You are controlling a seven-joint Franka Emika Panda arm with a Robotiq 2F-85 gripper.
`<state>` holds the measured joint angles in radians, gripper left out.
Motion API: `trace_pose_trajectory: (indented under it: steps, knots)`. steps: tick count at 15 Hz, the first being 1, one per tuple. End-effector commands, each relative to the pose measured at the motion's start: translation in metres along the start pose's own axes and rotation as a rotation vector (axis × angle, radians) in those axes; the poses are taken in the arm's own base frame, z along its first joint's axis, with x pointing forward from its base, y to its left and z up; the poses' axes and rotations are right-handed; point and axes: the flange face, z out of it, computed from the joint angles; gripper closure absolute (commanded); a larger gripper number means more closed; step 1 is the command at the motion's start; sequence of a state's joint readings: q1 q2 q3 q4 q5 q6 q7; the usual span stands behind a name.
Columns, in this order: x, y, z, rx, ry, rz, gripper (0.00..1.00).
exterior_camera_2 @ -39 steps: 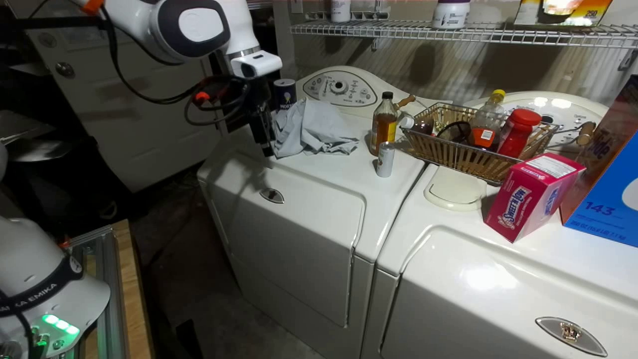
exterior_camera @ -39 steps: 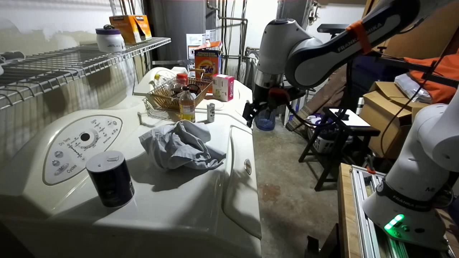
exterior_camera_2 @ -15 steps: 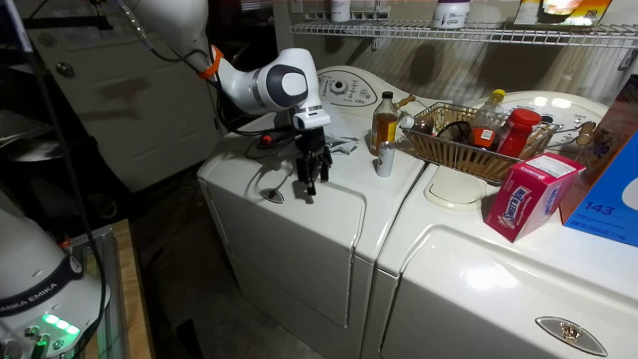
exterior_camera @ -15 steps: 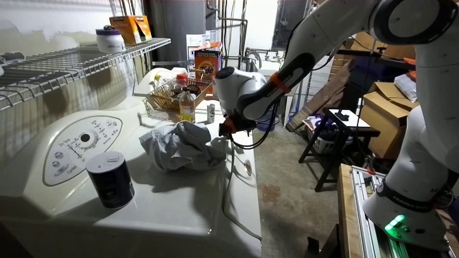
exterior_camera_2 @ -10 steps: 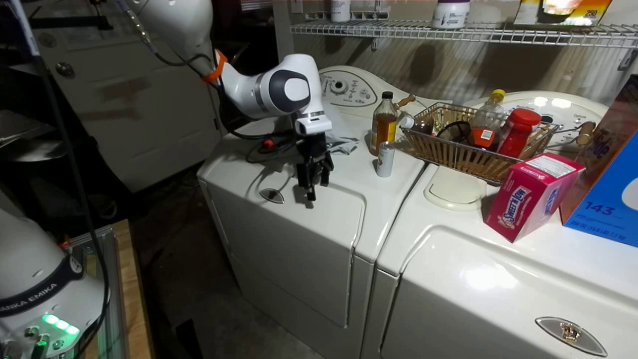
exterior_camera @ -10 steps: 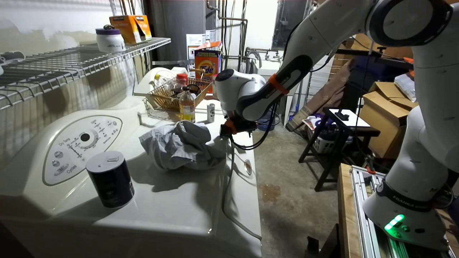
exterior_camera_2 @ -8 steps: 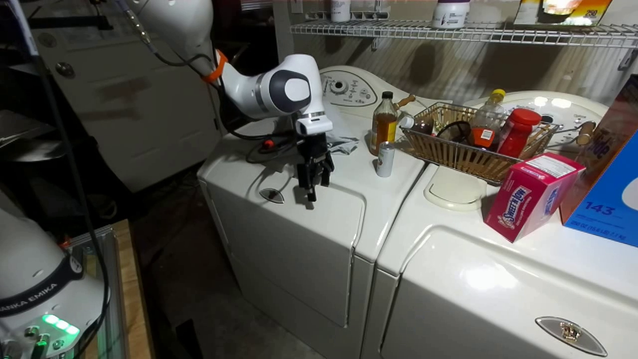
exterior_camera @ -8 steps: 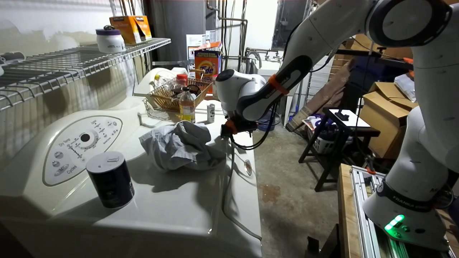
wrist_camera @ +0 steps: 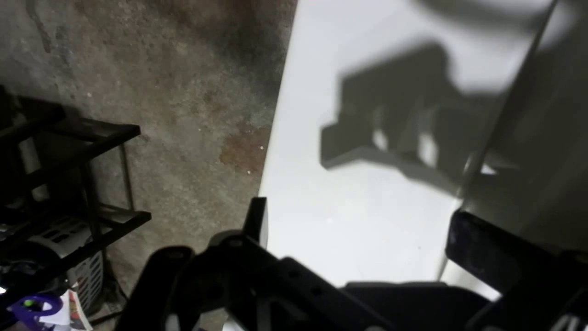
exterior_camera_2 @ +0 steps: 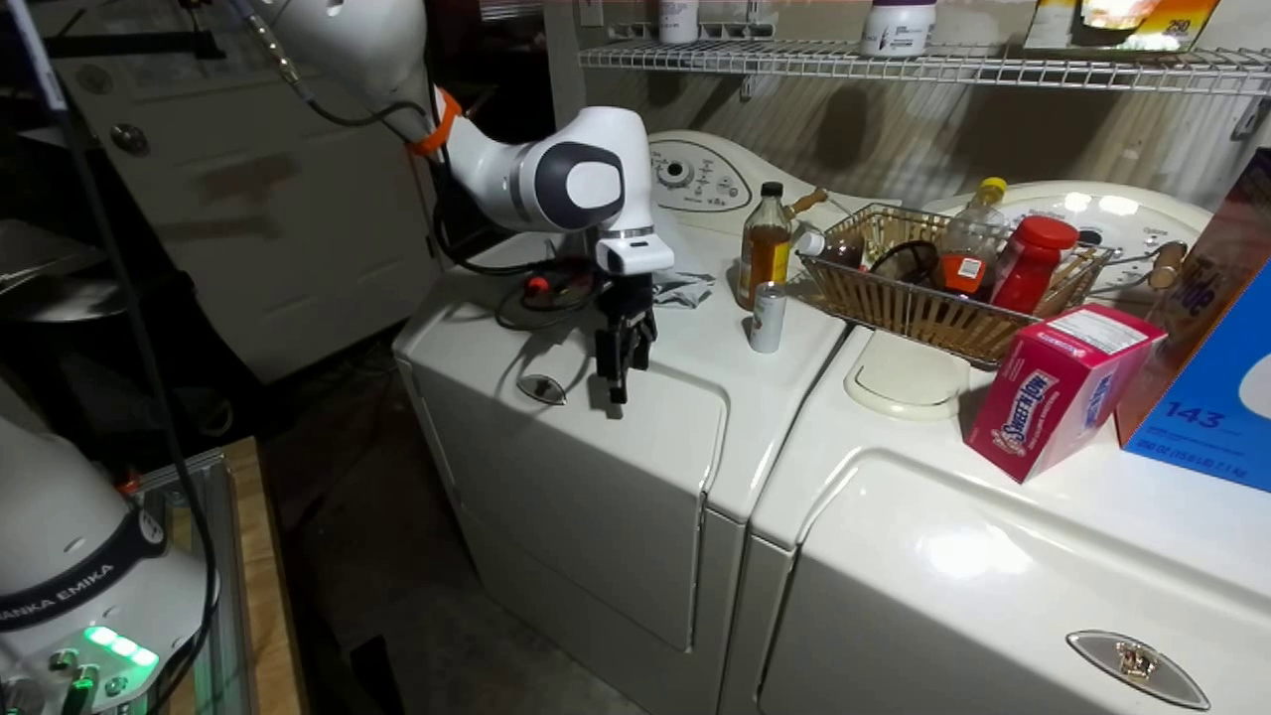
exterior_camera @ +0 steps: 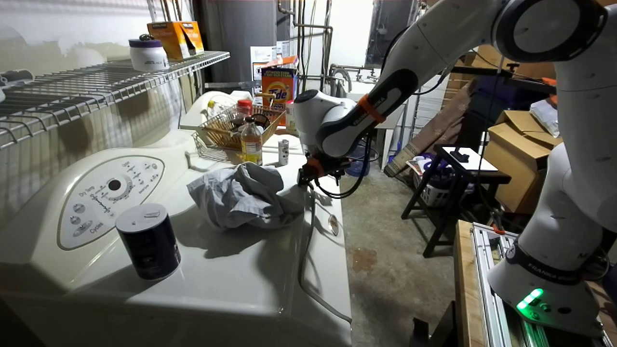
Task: Open the washing machine on the left.
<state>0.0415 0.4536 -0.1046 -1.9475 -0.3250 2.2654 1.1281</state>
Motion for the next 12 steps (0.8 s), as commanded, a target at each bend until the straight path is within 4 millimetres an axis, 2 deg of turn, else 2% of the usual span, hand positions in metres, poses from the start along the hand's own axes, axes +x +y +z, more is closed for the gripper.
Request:
trace_pose_trajectory:
  steps: [1, 6, 10, 12]
  knots:
    - [0.002, 0.017, 0.006, 0.019, -0.078, -0.066, 0.00]
    - [0.006, 0.022, 0.017, 0.044, -0.158, -0.141, 0.00]
    - [0.014, 0.036, 0.028, 0.121, -0.242, -0.183, 0.00]
    - [0.017, 0.042, 0.026, 0.167, -0.292, -0.191, 0.00]
